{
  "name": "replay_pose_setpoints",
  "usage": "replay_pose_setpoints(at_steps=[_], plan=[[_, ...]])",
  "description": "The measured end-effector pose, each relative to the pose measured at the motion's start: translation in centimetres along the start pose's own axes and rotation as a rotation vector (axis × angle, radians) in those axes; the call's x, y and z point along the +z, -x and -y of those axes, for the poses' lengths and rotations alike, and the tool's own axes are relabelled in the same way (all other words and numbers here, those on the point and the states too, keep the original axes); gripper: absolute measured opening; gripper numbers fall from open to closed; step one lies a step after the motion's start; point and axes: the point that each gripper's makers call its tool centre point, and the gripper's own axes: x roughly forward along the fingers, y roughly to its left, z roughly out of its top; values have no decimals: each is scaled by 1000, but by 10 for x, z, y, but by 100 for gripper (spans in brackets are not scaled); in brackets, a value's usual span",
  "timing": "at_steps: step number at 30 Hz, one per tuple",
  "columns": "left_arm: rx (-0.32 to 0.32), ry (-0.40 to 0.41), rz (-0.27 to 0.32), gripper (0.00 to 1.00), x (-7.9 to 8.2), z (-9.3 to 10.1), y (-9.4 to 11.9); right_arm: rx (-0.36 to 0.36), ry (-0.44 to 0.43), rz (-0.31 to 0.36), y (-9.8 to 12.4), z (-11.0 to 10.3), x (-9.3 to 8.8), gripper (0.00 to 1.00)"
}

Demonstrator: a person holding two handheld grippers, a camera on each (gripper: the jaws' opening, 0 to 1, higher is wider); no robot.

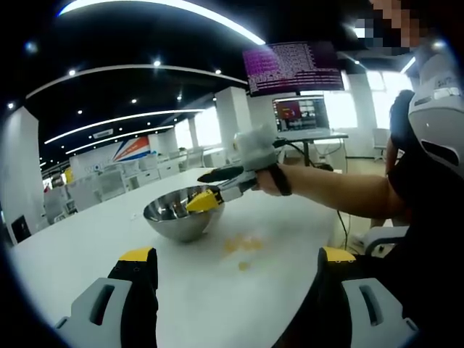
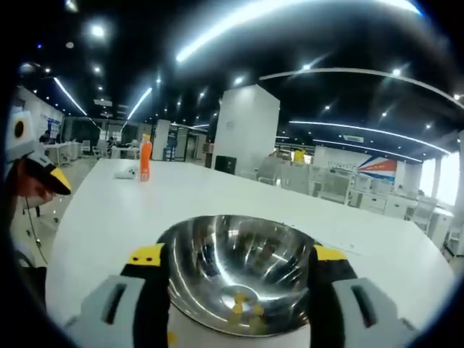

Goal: Pick up the QQ candy scattered on the table and place it into the stainless steel bowl on the table

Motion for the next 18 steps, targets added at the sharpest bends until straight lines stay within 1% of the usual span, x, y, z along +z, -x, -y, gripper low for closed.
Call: replay_pose_setpoints(at_steps=[5,9,12,14,18], plan=[[3,-1,1,91,0,0,1,6,9,4,0,-2,1,74],[7,-5,-11,91,-3,-1,1,6,8,3,2,-3,1,70],[11,-7,-12,91,-3,-2,1,-1,12,10,8,-3,3,70],[9,-1,-4,91,-2,-2,2,-4,8,40,14,-3,10,70],[10,2,-1,91,-1,-3,2,-17,16,75,32,-4,22,68]])
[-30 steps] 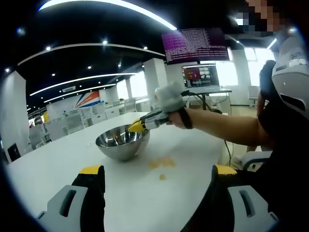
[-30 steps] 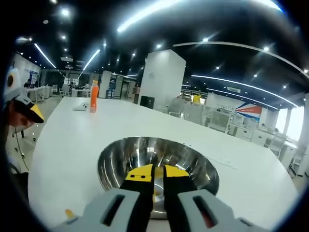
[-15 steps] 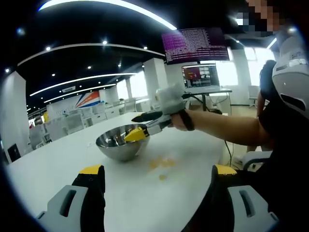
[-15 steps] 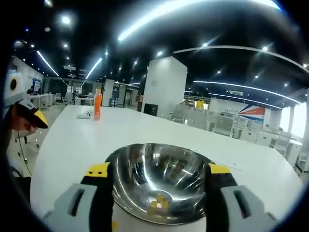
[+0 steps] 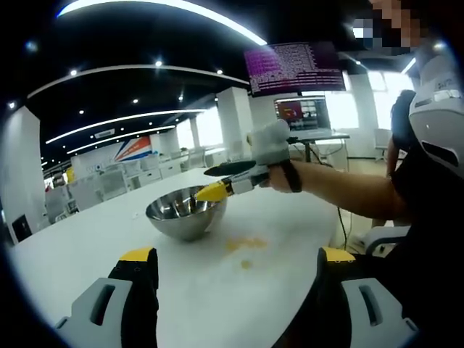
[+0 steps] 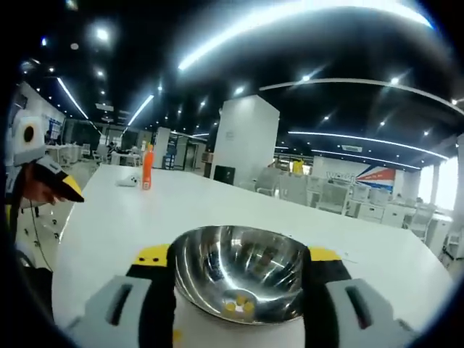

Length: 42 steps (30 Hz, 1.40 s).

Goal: Pick up the QQ candy scattered on the table and place it into the stainless steel bowl on the table

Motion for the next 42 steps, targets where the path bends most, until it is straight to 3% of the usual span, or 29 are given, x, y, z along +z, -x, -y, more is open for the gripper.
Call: replay_pose_setpoints(at_steps=[4,10,15,17,22,28,32,36,42], plan=[[-6,3,0,91,0,2,-1,-17,15,54,17,2,23,68],[-10,0,3,91,2,3,-3,-43,40,163,45,4,79,66],[-9,-4,2,91,3,4,-4,-29,68,221,75,-14,112,64],[-5,-6,3,91,3,3,-4,-6,52,243,86,-28,114,59],[-6,-6,3,91,3,4,-5,21,22,223,105,-51,90,51],[-24,-11,10,91,5,10,-5,18,43,82,105,-62,26,45],[-18,-15,3,91,4,8,-6,43,-49,14,99,-69,-10,39],[-22,-14,10,91,7,9,-5,52,-69,-63,91,-74,-46,33],[-18,-18,6,91,7,10,-6,79,-182,-177,90,-91,-80,24]])
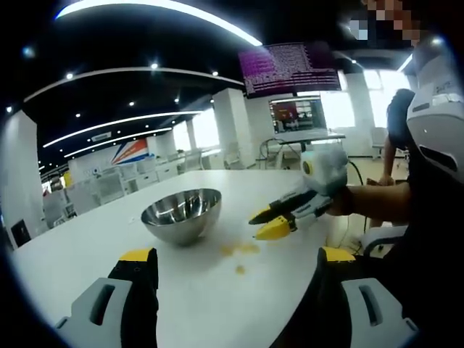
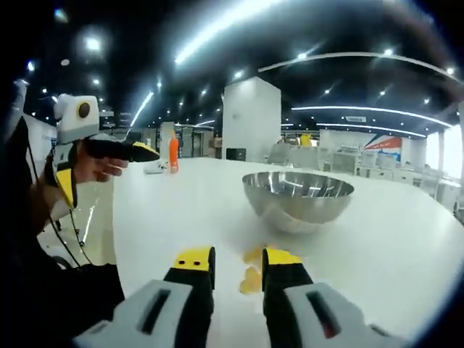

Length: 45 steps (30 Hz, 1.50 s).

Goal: Pick up the QQ candy scattered on the table and place it into the stainless steel bowl on the table

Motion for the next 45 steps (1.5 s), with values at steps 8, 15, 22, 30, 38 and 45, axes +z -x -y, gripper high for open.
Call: replay_pose_setpoints(at_steps=[8,15,22,30,38,45], plan=[[-2,-2,1,91,1,2,-1,-29,-65,-89,-2,1,-26,21],[14,1,15,90,2,-1,2,-17,-160,-85,-4,4,-29,20],[14,3,20,90,1,-2,3,-36,-138,-98,-10,6,-32,20],[5,2,27,89,3,0,2,-60,-83,-99,-18,7,-32,20],[10,1,20,89,1,-1,3,-89,-32,-88,-19,6,-32,15],[11,-4,13,88,-1,-1,1,-94,14,-84,-19,6,-33,12]])
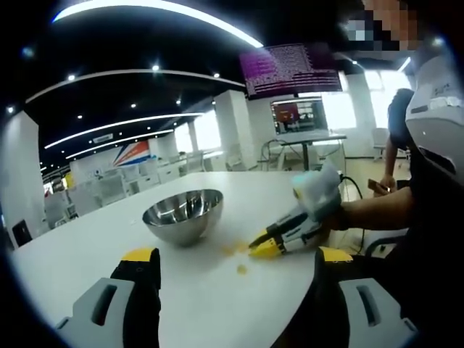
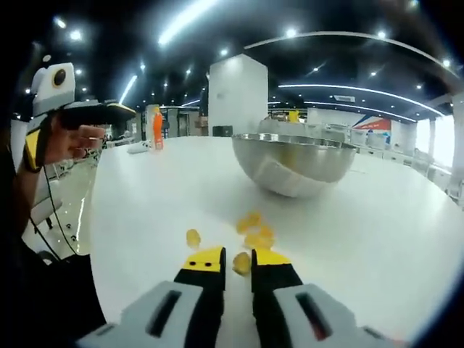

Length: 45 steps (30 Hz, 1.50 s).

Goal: Pick up the QQ candy scattered on the table and place it into the stainless steel bowl on the table

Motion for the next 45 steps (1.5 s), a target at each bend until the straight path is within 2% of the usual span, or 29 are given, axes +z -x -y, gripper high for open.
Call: replay_pose_setpoints(at_steps=[5,17,33,37,40,45], plan=[[-5,-2,2,88,2,2,-1,-2,3,-3,0,1,0,7],[-7,-1,-5,88,0,3,-3,6,48,-3,1,2,0,3],[-1,-3,-14,88,-1,-1,-4,38,13,-13,3,1,0,2],[1,-2,-13,88,-1,-2,-4,59,-30,12,7,-1,11,2],[2,-2,-11,88,-1,-2,-4,59,-28,34,12,-1,23,2],[3,1,-13,88,-2,-4,-4,50,-1,98,23,2,60,2]])
